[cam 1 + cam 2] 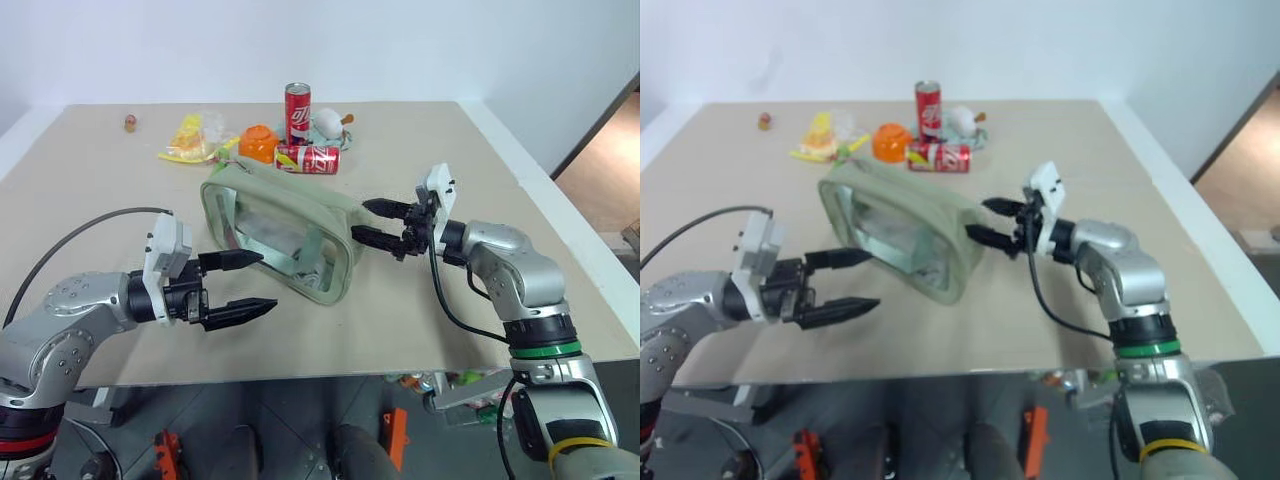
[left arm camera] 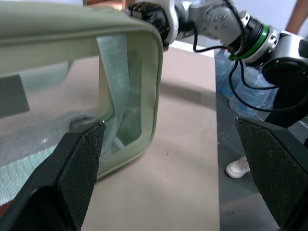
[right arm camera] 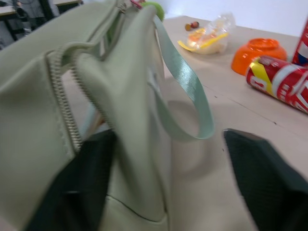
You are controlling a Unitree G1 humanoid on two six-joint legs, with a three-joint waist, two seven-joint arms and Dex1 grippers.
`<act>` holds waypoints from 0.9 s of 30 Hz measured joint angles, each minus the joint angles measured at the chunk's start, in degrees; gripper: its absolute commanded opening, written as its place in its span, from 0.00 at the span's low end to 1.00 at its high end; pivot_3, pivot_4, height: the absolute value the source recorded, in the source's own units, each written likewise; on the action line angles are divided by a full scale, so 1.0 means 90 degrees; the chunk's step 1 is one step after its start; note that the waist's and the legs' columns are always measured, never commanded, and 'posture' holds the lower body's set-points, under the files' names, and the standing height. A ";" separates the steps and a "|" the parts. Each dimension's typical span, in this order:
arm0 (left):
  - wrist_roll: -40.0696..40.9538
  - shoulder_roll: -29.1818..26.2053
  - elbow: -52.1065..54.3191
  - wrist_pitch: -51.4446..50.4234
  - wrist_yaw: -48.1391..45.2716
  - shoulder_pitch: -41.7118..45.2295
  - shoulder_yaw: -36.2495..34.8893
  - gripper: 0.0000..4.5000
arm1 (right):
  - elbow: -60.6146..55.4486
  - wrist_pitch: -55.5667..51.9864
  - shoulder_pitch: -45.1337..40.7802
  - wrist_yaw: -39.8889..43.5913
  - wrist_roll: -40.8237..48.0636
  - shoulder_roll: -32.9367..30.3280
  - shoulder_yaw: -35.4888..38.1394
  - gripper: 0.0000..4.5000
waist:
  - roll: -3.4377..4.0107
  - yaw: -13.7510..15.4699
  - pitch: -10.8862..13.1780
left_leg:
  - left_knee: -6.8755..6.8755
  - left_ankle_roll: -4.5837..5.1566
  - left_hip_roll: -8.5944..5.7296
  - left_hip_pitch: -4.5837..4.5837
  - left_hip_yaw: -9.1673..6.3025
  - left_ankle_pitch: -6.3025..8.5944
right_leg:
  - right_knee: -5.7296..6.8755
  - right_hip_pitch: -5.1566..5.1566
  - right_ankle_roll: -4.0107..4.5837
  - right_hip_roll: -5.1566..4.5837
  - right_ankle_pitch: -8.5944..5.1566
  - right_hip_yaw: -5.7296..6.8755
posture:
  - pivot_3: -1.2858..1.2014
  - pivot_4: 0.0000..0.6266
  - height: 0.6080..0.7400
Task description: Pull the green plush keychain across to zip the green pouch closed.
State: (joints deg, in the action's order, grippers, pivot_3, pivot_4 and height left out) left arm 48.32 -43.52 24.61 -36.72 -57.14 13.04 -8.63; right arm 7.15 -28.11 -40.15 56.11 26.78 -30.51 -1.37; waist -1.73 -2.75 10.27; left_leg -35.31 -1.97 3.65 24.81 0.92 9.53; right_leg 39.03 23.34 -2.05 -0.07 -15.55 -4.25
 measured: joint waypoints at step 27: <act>-0.0071 0.0095 0.0072 -0.0001 0.0068 -0.0113 0.0202 1.00 | 0.5498 0.4160 -0.3036 0.2756 -0.1942 -0.0247 -0.0610 0.17 | 0.0009 0.0000 0.0007 | -0.0003 -0.0002 -0.0001 -0.0004 0.0006 -0.0001 | 0.0000 -0.0002 0.0022 -0.0002 0.0019 -0.0002 | 0.52 0.24 1.00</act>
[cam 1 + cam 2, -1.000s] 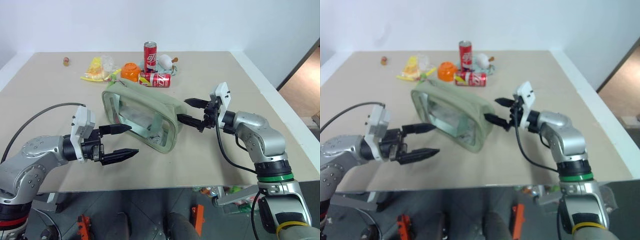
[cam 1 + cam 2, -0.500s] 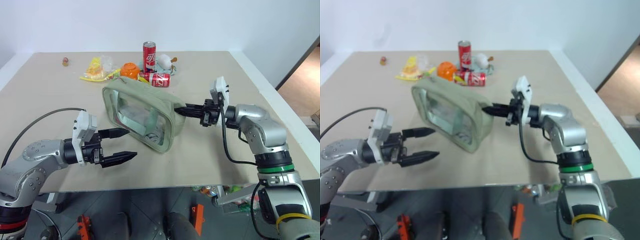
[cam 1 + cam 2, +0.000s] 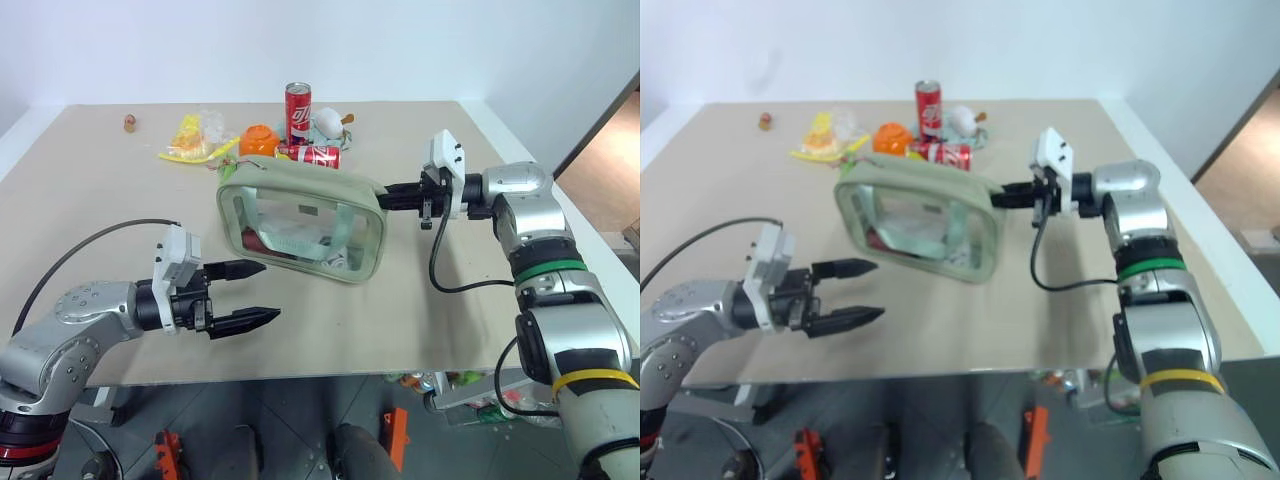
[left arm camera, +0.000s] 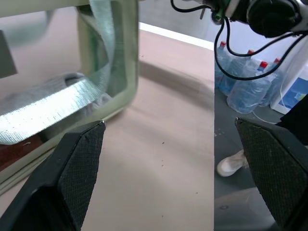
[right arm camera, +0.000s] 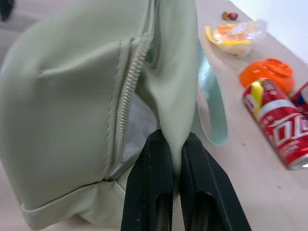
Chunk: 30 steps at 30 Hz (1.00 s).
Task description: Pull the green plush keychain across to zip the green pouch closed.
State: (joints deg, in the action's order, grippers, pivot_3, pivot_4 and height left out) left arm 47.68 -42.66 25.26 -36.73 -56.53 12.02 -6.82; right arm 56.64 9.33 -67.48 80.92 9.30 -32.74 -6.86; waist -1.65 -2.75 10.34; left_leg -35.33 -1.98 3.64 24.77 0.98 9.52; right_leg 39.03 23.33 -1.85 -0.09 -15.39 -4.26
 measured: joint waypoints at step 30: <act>0.0193 0.0039 -0.0264 -0.0270 -0.0305 0.0694 0.0164 1.00 | -0.8079 -0.4886 0.4174 -0.4015 0.2423 0.0387 0.1480 0.86 | 0.0002 0.0001 0.0001 | -0.0015 -0.0005 0.0002 -0.0004 -0.0009 -0.0010 | 0.0005 -0.0008 -0.0043 0.0008 -0.0004 -0.0006 | 0.52 0.24 1.00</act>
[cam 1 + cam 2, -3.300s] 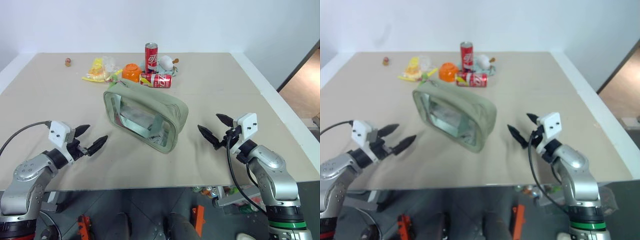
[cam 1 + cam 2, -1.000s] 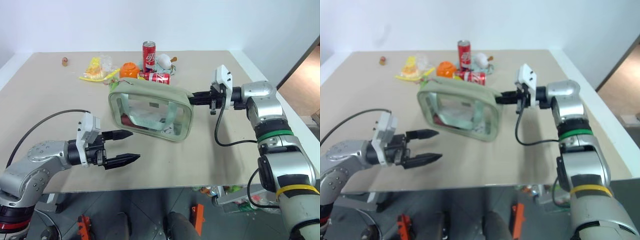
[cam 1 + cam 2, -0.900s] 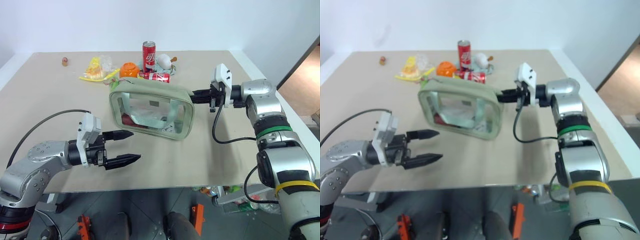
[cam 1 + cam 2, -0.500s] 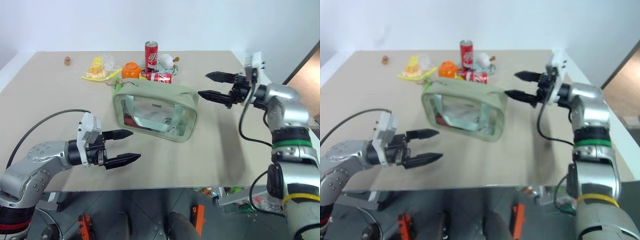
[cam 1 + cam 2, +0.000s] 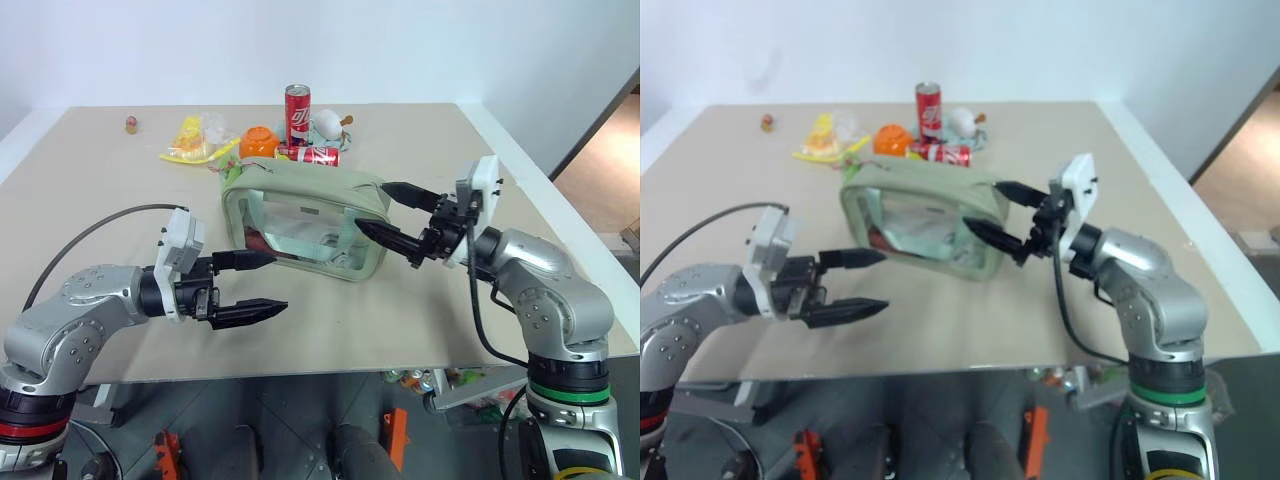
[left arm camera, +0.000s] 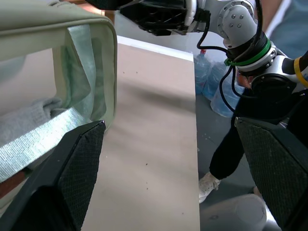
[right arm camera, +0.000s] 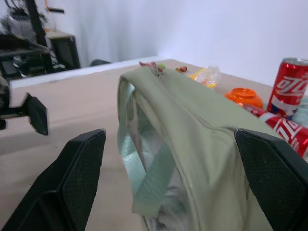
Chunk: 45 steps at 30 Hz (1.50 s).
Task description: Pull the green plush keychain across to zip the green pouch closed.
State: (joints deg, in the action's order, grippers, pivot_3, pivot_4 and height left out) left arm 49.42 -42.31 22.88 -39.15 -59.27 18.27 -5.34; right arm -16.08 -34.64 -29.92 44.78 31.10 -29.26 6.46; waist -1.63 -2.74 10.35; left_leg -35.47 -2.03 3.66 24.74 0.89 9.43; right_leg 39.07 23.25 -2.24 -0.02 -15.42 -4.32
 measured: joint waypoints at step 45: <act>-0.0318 -0.0148 -0.1608 0.0457 0.1359 0.0241 -0.1743 1.00 | 0.3677 0.3769 -0.1136 0.3033 -0.1050 -0.0976 -0.0482 0.01 | 0.0001 0.0004 0.0002 | 0.0009 -0.0002 0.0010 -0.0020 0.0000 -0.0002 | 0.0006 -0.0008 0.0014 0.0014 0.0003 0.0002 | 0.52 0.24 1.00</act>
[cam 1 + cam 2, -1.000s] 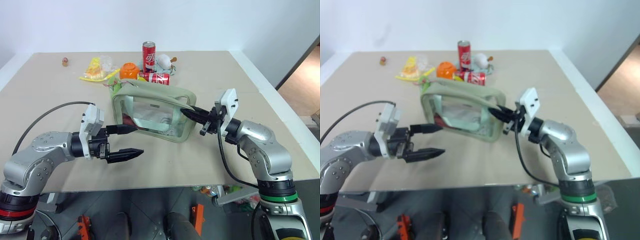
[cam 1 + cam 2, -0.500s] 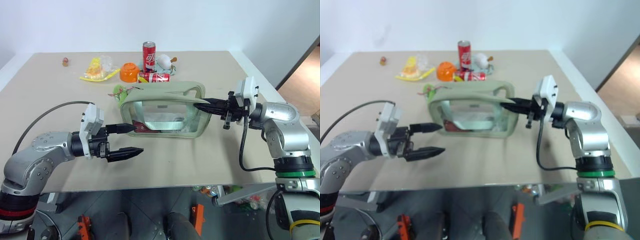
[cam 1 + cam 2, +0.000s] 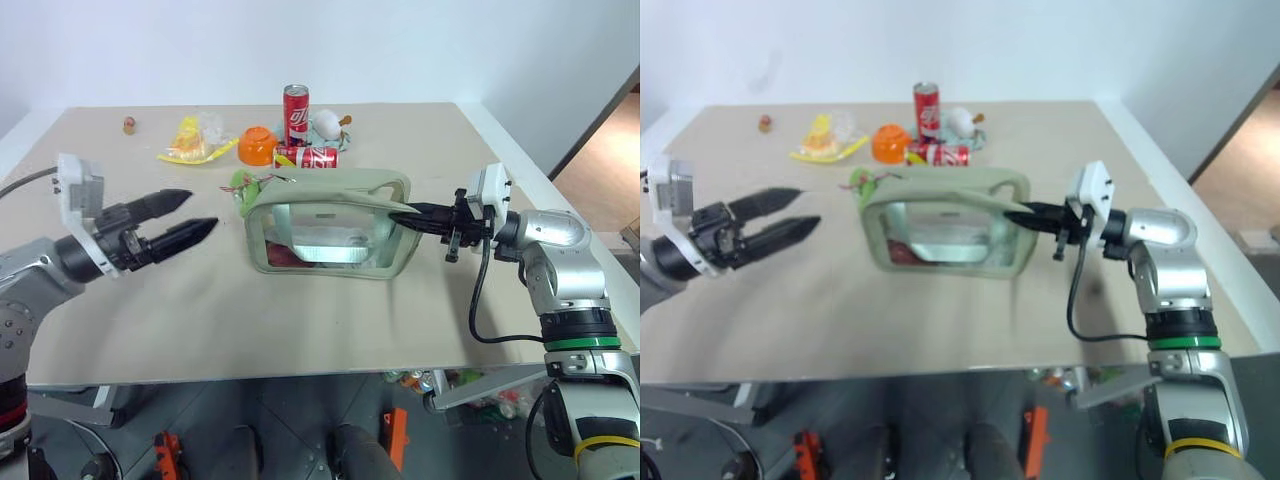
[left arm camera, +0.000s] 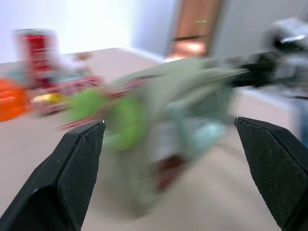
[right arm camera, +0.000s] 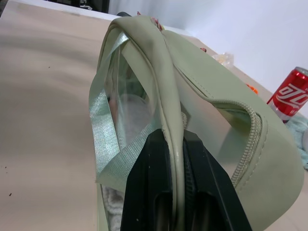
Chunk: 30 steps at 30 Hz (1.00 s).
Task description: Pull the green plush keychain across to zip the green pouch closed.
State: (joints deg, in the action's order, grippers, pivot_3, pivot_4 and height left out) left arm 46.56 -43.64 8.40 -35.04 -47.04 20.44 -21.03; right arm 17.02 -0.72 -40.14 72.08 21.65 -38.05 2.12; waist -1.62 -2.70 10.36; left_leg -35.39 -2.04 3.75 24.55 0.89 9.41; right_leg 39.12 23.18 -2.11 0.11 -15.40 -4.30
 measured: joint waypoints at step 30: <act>-0.1815 0.1934 -0.4562 0.2019 -0.1072 0.2766 0.1080 0.75 | -0.1008 -0.0413 0.0427 -0.0564 -0.0002 -0.0152 0.0039 0.00 | -0.0003 0.0000 -0.0001 | 0.0003 0.0000 0.0003 0.0018 0.0005 -0.0002 | -0.0002 0.0016 0.0004 0.0013 0.0012 -0.0011 | 0.52 0.24 1.00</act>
State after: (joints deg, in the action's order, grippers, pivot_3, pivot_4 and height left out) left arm 30.23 -26.24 -32.66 -16.87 -56.69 45.33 -11.30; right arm 7.95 -4.44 -36.30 67.00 21.63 -39.42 2.47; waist -1.64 -2.70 10.35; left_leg -35.36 -2.04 3.78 24.71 0.94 9.40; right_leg 39.10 23.33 -2.08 0.22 -15.29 -4.40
